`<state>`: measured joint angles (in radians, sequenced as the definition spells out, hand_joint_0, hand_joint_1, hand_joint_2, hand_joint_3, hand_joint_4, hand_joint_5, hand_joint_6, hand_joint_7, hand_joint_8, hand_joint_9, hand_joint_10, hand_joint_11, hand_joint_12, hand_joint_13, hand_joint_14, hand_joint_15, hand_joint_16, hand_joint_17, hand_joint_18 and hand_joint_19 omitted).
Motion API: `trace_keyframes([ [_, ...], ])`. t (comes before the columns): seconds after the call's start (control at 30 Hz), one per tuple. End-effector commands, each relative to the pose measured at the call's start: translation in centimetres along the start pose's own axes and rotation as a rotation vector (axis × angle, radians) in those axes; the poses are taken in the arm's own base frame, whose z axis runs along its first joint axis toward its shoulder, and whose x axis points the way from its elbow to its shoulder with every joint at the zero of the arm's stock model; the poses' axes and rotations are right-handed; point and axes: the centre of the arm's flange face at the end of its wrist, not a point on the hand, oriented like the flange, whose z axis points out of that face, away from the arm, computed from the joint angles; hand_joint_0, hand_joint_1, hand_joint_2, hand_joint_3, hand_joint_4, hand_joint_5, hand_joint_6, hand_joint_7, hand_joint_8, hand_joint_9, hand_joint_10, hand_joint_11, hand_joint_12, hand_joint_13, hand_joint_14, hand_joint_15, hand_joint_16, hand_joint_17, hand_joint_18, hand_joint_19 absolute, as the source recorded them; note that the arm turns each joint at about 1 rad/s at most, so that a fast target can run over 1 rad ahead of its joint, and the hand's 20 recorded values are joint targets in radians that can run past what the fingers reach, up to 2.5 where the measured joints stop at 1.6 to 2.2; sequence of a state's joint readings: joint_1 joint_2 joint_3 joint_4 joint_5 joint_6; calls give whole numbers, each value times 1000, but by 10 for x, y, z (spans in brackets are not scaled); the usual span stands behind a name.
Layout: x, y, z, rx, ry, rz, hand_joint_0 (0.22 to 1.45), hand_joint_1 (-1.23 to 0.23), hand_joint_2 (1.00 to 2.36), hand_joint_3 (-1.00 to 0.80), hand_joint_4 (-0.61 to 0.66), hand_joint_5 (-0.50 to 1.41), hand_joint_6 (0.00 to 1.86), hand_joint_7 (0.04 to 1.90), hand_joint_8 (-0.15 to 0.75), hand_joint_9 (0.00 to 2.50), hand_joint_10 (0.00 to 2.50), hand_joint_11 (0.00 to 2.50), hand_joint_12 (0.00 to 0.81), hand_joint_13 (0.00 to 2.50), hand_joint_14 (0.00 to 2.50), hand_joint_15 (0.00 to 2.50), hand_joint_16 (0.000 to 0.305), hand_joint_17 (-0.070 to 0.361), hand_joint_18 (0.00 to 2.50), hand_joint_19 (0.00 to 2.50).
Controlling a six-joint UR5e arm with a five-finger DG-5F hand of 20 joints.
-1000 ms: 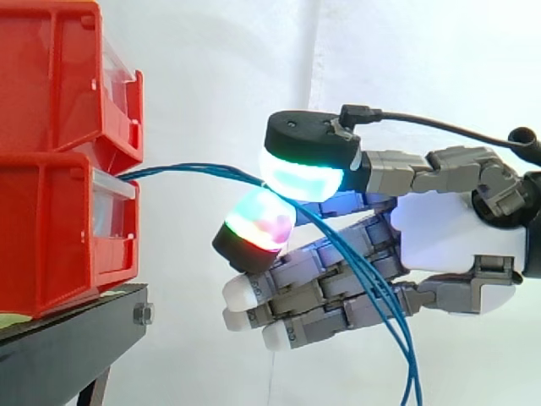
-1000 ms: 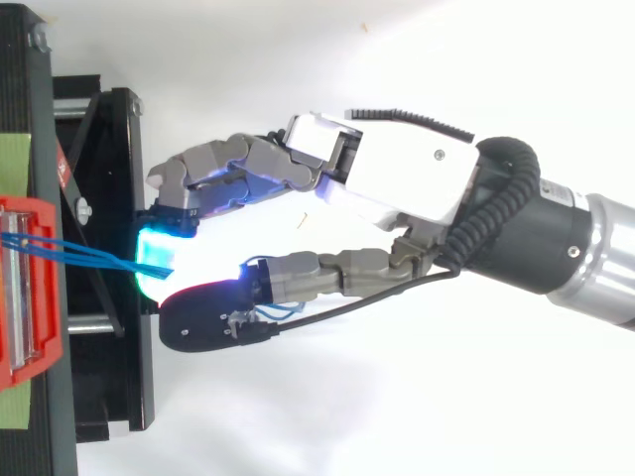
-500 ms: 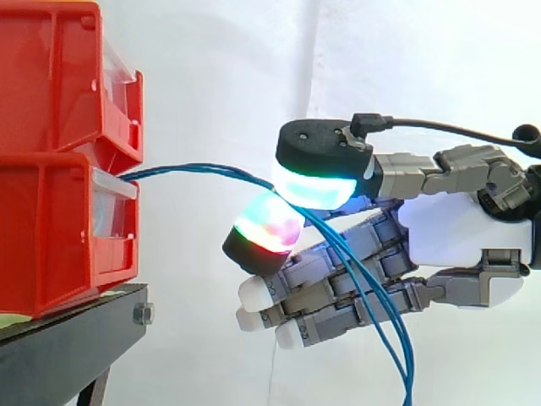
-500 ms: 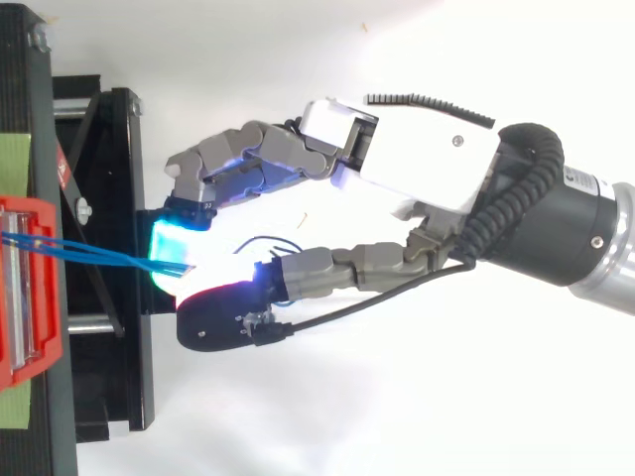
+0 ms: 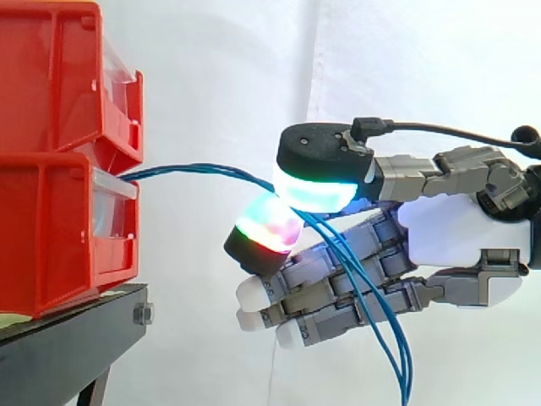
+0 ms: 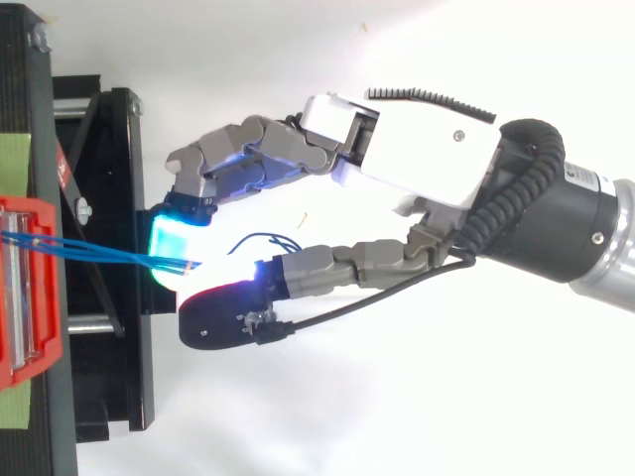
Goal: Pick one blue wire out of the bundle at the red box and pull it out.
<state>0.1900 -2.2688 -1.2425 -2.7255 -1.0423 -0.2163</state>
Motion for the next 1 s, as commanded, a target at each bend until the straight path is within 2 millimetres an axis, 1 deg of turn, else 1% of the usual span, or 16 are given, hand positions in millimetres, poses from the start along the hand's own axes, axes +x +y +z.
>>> trace_keyframes([
  [0.0, -1, 0, 0, -1, -1, 0, 616, -757, 1014, -153, 471, -52, 526, 1292, 272, 909, 13, 313, 378, 408, 8, 188, 64, 143, 281, 374],
  [0.07, 0, 0, 0, -1, 1, 1, 624, -744, 1014, -149, 464, -45, 500, 1331, 268, 930, 14, 334, 376, 419, 9, 203, 62, 140, 286, 373],
  [0.2, -1, 0, 0, -1, -1, 0, 643, -732, 1019, -154, 379, -60, 512, 1305, 257, 931, 20, 485, 363, 418, 10, 233, 57, 129, 272, 384],
  [0.23, -1, 0, 0, -1, -1, 0, 643, -733, 1019, -150, 379, -66, 526, 1271, 256, 932, 20, 494, 364, 417, 11, 243, 57, 129, 274, 393],
  [0.3, -1, 0, 0, -1, -1, 0, 647, -842, 1019, -161, 364, -105, 639, 1076, 262, 925, 21, 551, 366, 414, 10, 238, 57, 129, 285, 385],
  [0.37, -1, 0, 0, -1, -1, 0, 648, -867, 1018, -192, 385, -112, 676, 1010, 264, 923, 23, 554, 367, 414, 10, 238, 58, 130, 296, 381],
  [0.4, -1, 0, 0, -1, -1, 0, 634, -897, 1015, -276, 415, -104, 669, 1036, 258, 933, 20, 536, 366, 418, 10, 233, 58, 130, 296, 381],
  [0.43, -1, 0, 0, -1, -1, 0, 631, -898, 1014, -287, 418, -102, 664, 1049, 257, 934, 20, 523, 365, 421, 10, 235, 58, 130, 296, 382],
  [0.5, -2, 0, 1, -1, -1, 0, 613, -862, 1014, -310, 454, -49, 500, 1356, 244, 930, 15, 364, 356, 420, 9, 210, 57, 129, 303, 396],
  [0.53, -2, 0, 1, -1, -1, 0, 613, -861, 1015, -312, 464, -48, 500, 1350, 246, 931, 15, 354, 354, 420, 9, 204, 57, 129, 304, 396],
  [0.57, -3, 0, 1, -1, -2, 0, 617, -822, 1015, -304, 468, -44, 503, 1262, 232, 954, 15, 300, 344, 431, 10, 199, 56, 127, 307, 399],
  [0.67, -3, 0, 1, -1, -2, 0, 636, -783, 1016, -280, 481, -36, 504, 1170, 220, 989, 11, 250, 335, 456, 9, 194, 55, 123, 323, 406],
  [0.77, -2, 0, 1, -1, -1, 0, 656, -760, 1017, -258, 469, -36, 504, 1103, 221, 1008, 12, 265, 334, 471, 9, 201, 54, 122, 334, 395],
  [0.83, -2, 0, 1, -1, 1, 0, 663, -761, 1017, -253, 461, -40, 504, 1103, 222, 1008, 13, 295, 337, 474, 9, 211, 54, 122, 339, 402],
  [0.93, -3, 0, 1, -1, -2, 0, 677, -777, 1020, -218, 439, -64, 503, 1186, 228, 984, 21, 474, 348, 466, 11, 239, 54, 123, 342, 390],
  [0.97, -2, 0, 1, -1, 1, 0, 684, -840, 1019, -217, 409, -69, 502, 1228, 230, 974, 23, 509, 352, 458, 11, 243, 55, 123, 340, 390],
])
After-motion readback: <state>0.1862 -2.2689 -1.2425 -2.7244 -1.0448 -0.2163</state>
